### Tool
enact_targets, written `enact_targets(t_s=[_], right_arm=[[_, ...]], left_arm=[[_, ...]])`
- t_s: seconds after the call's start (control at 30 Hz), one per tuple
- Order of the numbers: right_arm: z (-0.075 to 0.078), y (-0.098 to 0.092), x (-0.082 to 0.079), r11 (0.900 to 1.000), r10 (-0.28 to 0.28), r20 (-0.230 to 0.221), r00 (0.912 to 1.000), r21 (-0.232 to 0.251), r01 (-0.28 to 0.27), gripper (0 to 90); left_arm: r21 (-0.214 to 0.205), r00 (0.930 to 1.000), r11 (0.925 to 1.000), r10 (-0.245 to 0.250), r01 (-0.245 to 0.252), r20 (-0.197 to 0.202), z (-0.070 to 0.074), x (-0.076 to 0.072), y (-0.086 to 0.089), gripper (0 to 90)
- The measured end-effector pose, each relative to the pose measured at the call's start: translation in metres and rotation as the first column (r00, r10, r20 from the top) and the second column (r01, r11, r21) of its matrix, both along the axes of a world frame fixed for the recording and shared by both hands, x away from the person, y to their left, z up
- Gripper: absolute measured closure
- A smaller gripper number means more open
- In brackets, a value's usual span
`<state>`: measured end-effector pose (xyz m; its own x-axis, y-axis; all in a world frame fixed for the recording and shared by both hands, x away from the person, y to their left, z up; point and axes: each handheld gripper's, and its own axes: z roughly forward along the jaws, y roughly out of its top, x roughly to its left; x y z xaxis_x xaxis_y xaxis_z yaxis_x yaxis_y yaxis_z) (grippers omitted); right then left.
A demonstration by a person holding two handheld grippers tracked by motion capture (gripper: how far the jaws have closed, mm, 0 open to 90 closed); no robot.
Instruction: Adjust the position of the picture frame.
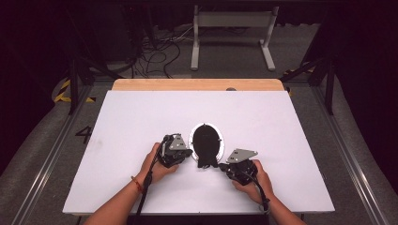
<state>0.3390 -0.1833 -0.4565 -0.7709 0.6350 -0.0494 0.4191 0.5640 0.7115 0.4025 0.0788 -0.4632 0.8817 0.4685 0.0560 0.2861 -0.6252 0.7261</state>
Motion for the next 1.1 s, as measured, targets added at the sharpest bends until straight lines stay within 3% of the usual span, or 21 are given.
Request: enact_targets(t_s=[0.57,0.73,0.83,1.0,1.1], right_arm=[[0.000,0.000,0.002,1.0000,0.000,-0.007,1.0000,0.007,0.000,90.0],[0.005,-0.006,0.003,0.9995,0.002,0.001,1.0000,0.033,-0.003,89.8],[0.008,-0.010,0.004,0.9989,0.002,-0.003,1.0000,0.047,-0.002,89.1],[0.012,-0.015,0.004,0.9982,0.022,-0.019,0.9996,0.057,-0.021,88.3],[0.015,-0.019,0.004,0.9973,0.022,-0.022,0.9995,0.070,-0.020,87.6]], left_arm=[[-0.007,1.0000,1.0000,0.001,-0.001,0.003,0.002,0.001,-0.001,87.5],[-0.036,0.9993,0.9993,-0.010,0.011,0.037,0.016,-0.008,0.015,86.1],[-0.046,0.9976,0.9989,-0.005,0.008,0.069,0.022,-0.016,0.032,83.8],[-0.102,0.9954,0.9947,-0.002,0.012,0.096,0.029,-0.031,0.062,78.0],[-0.098,0.9932,0.9952,0.008,0.003,0.116,0.029,-0.040,0.076,72.0]])
